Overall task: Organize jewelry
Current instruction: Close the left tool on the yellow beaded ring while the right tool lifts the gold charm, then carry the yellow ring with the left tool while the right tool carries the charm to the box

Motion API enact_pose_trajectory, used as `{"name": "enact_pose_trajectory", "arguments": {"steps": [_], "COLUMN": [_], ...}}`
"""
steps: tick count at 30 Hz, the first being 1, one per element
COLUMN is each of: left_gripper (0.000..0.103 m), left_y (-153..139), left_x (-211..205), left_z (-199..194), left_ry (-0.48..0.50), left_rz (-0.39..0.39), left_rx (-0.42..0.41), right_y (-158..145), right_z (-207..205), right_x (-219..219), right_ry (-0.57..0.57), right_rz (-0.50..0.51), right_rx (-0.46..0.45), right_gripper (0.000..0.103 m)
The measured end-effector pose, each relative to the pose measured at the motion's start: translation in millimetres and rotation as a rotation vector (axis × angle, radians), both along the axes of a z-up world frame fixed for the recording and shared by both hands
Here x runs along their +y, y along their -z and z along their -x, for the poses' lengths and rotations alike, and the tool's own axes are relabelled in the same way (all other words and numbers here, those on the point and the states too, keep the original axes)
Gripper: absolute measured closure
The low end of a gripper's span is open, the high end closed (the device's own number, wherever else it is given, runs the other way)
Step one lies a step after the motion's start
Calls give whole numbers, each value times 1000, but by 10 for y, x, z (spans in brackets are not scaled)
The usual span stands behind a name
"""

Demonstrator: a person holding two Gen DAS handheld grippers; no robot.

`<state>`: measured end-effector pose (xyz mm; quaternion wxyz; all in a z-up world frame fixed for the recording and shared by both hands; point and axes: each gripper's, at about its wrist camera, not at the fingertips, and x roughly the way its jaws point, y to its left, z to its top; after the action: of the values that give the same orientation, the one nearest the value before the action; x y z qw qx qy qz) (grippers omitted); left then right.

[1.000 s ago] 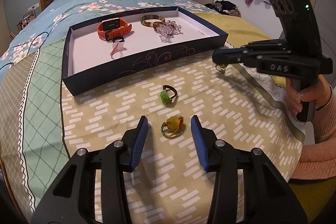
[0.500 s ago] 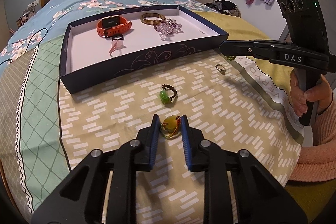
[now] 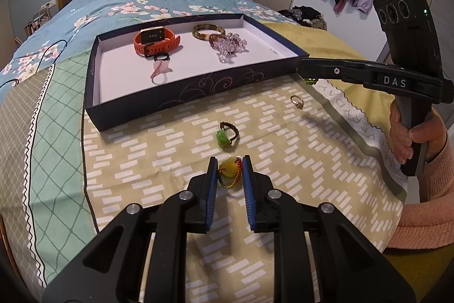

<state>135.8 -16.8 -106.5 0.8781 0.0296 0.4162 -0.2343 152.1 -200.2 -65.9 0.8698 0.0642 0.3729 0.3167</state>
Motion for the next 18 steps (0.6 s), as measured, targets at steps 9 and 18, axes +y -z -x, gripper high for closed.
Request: {"name": "enact_pose_trajectory", "arguments": {"steps": [9,18], "left_gripper": [85,85], "left_y": [-173,-253], "left_x": [30,39], "left_z": [27,30], "left_ry": [-15,-25], "left_rz": [16,23], "left_rx": [-58,-88], "right_y": [-58,-69], "right_z": [-19,-34], "right_x": [-13,-23], "right_ry": [-1,4], "right_rz": [-36,-62], "right_rx": [-7,-3], "right_gripper": [102,102]}}
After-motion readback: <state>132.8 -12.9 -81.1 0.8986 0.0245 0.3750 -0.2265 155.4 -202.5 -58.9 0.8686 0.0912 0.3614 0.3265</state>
